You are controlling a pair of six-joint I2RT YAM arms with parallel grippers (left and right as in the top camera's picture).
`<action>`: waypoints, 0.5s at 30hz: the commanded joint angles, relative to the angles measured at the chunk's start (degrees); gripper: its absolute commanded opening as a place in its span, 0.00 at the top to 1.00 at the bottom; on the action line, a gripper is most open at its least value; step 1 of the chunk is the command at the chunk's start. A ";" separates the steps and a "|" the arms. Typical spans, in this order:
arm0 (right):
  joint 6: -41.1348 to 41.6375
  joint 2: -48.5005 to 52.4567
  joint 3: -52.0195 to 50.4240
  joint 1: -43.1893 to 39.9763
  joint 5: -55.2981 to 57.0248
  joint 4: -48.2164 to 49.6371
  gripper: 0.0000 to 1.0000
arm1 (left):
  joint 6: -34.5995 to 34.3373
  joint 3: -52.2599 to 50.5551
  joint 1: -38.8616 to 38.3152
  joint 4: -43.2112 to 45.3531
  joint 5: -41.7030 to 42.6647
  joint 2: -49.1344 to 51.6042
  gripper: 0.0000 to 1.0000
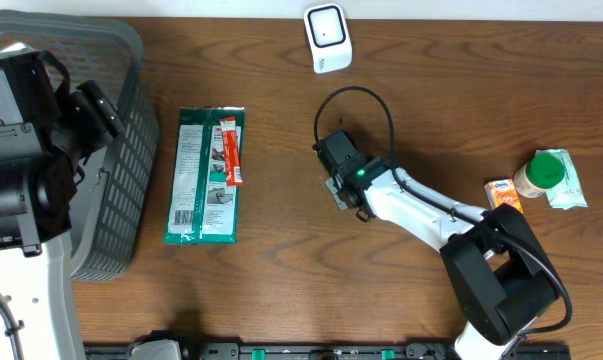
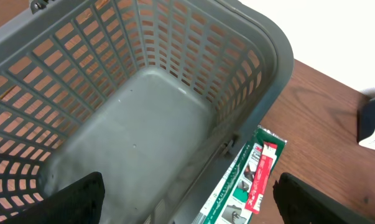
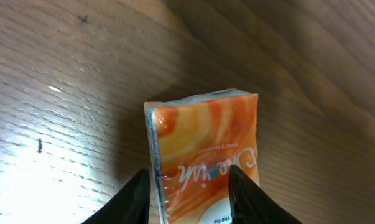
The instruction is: Scan the item barcode
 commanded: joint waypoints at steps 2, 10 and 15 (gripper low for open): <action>0.09 -1.31 -3.04 0.39 1.03 2.62 0.66 | -0.09 0.31 0.24 -0.02 -0.50 0.00 0.12; 0.09 -1.31 -6.54 0.39 0.98 7.13 0.87 | -0.09 0.31 0.24 -0.02 -0.50 0.00 0.12; 0.11 -1.31 -6.54 0.57 -1.64 6.36 0.80 | -0.09 0.31 0.24 -0.02 -0.52 0.00 0.12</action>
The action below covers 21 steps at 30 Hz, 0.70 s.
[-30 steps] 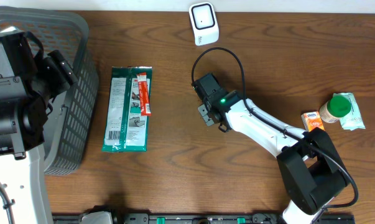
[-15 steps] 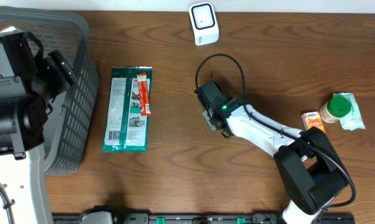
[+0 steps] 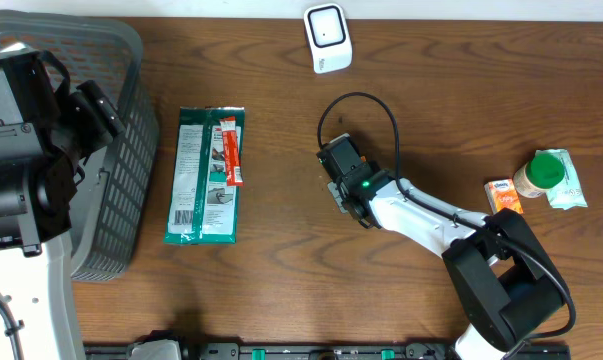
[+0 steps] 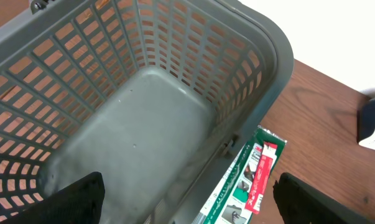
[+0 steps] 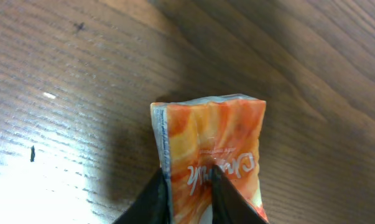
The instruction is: Scan the item barcode
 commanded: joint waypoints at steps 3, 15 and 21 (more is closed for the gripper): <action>0.20 0.31 -1.60 0.57 -5.01 -1.42 0.78 | -0.09 0.31 0.24 -0.02 -0.50 0.00 0.12; 0.22 -3.80 1.07 0.37 -7.54 -4.83 0.99 | -0.09 0.31 0.24 -0.02 -0.52 0.00 0.12; 0.28 -14.82 6.40 -0.92 -12.76 -12.13 0.99 | -0.09 0.31 0.24 -0.02 -0.50 0.00 0.12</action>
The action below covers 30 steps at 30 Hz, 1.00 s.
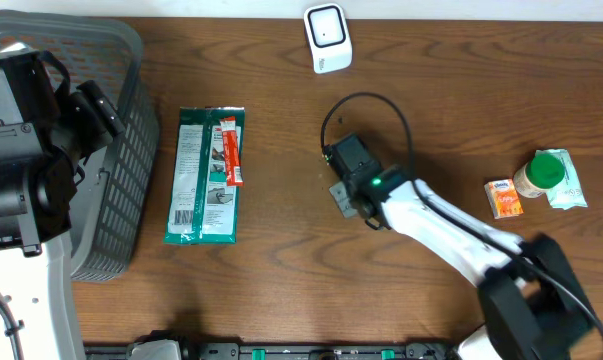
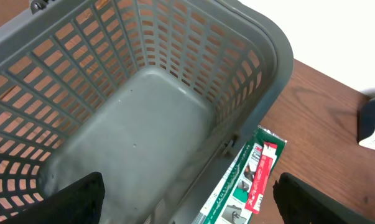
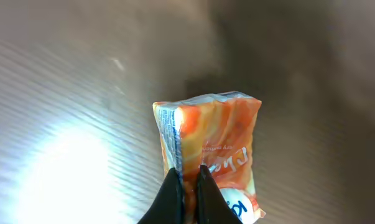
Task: Scan the item barcode
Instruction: 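Lift the Kleenex pack up to the white scanner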
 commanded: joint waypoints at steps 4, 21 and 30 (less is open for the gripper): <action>3.54 -15.02 6.43 -3.37 -10.45 -6.58 0.99 | -0.09 0.31 0.24 -0.02 -0.52 0.00 0.12; 4.79 -19.87 26.47 -10.38 -22.58 -27.06 0.99 | -0.09 0.31 0.24 -0.02 -0.50 0.00 0.12; 9.03 -15.82 41.13 -12.98 -33.35 -27.93 0.99 | -0.09 0.31 0.24 -0.02 -0.52 0.00 0.12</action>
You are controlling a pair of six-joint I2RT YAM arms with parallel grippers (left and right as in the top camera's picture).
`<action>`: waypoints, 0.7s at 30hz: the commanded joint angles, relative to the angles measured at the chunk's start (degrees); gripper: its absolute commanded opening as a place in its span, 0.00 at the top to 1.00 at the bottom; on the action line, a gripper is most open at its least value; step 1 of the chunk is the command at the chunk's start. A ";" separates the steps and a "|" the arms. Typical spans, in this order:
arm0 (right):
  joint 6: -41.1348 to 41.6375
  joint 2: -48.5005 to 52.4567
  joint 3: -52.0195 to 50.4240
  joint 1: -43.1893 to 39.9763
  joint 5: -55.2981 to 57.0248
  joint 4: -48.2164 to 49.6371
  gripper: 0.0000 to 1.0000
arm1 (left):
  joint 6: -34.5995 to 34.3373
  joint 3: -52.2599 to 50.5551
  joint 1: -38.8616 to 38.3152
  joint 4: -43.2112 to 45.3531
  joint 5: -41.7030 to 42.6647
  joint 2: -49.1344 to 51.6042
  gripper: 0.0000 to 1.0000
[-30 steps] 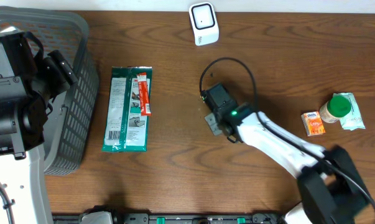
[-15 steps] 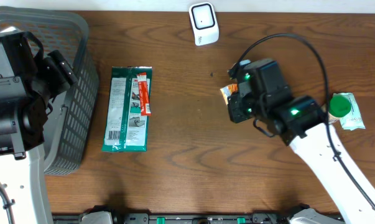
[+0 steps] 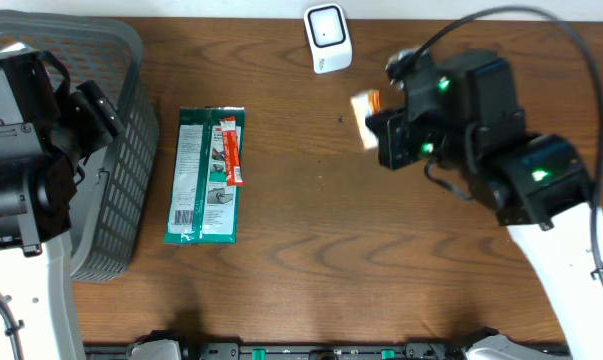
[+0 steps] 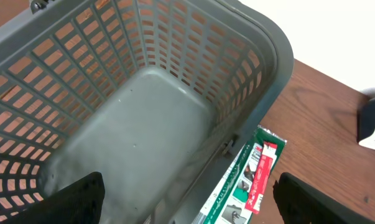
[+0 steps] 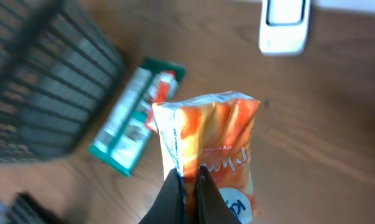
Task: Scan the item barcode
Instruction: 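Lift the Kleenex pack up to the white scanner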
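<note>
My right gripper (image 5: pixel 188 186) is shut on an orange snack packet (image 5: pixel 215 137), pinching its left edge and holding it high above the table. From overhead the packet (image 3: pixel 364 105) sticks out left of the raised right arm, a little below and right of the white scanner (image 3: pixel 327 37). The scanner (image 5: pixel 285 25) lies ahead in the right wrist view. My left gripper (image 4: pixel 187 190) is open over the grey basket (image 4: pixel 143 118), holding nothing.
A green flat packet with a red stick on it (image 3: pixel 205 175) lies on the table beside the basket (image 3: pixel 121 150). It also shows in the right wrist view as the green packet (image 5: pixel 134 115). The table is dark wood (image 3: pixel 301 260).
The right gripper, still shut on the orange packet, has gone from low over the table's middle to high up and nearer the scanner. The left arm has not moved.
At first the right gripper's fingers stood open on both sides of the orange packet on the table. They were then closer in on it, and then shut on its edge. Now the packet hangs high over the table near the scanner.
</note>
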 commanded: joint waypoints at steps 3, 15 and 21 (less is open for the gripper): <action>2.62 6.43 13.09 -3.76 -11.26 -1.38 0.99 | -0.09 0.31 0.24 -0.04 -0.52 0.00 0.12; 10.19 25.97 32.54 -7.56 -24.39 9.94 0.99 | -0.09 0.31 0.24 -0.04 -0.52 0.00 0.12; 11.91 35.60 32.54 -8.41 -24.63 16.92 0.99 | -0.09 0.31 0.24 -0.04 -0.52 0.00 0.12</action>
